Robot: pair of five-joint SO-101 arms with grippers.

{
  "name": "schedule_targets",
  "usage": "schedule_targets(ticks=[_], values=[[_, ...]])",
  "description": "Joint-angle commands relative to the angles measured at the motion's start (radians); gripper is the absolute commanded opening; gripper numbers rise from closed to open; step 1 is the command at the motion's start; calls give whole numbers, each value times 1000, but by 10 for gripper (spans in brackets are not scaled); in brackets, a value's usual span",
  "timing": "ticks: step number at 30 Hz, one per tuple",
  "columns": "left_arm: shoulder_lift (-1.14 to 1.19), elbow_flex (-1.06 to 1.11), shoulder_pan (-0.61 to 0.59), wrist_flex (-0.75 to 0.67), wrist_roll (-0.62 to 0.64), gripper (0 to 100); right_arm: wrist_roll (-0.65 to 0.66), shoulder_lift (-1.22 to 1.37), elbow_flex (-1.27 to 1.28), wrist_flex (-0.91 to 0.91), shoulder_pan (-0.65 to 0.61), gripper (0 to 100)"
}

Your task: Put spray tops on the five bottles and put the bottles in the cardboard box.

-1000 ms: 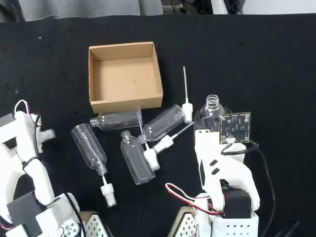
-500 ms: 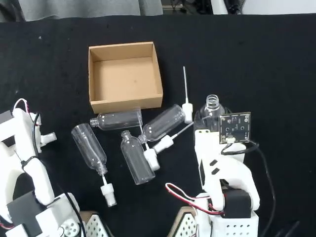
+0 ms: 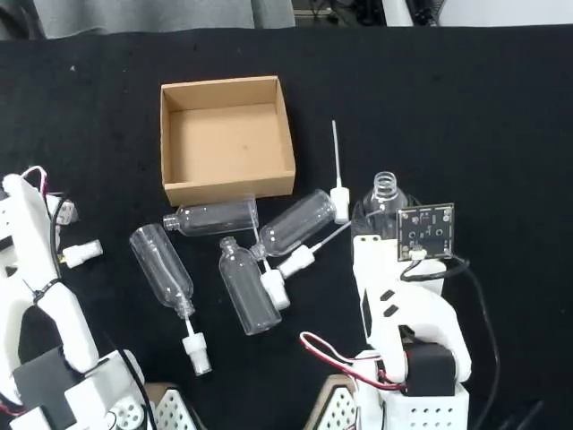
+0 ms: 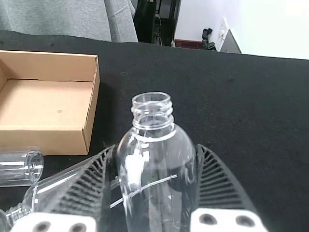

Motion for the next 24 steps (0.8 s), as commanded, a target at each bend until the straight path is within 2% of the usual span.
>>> schedule_targets(ticks=[1, 5, 9, 12, 17, 24], values=[[-3, -51, -10, 6, -83, 212, 9, -12, -8, -28, 28, 116], [-2, -51, -10, 6, -190, 187, 9, -12, -8, -28, 28, 116], [0, -70, -10, 6, -402, 61, 9, -12, -8, -28, 28, 116], [31, -93, -12, 12, -560, 34, 9, -12, -8, -28, 28, 116], [170, -220, -5, 161, -733, 34, 9, -12, -8, -28, 28, 116], [411, -542, -13, 400, -977, 29, 9, -12, -8, -28, 28, 116]])
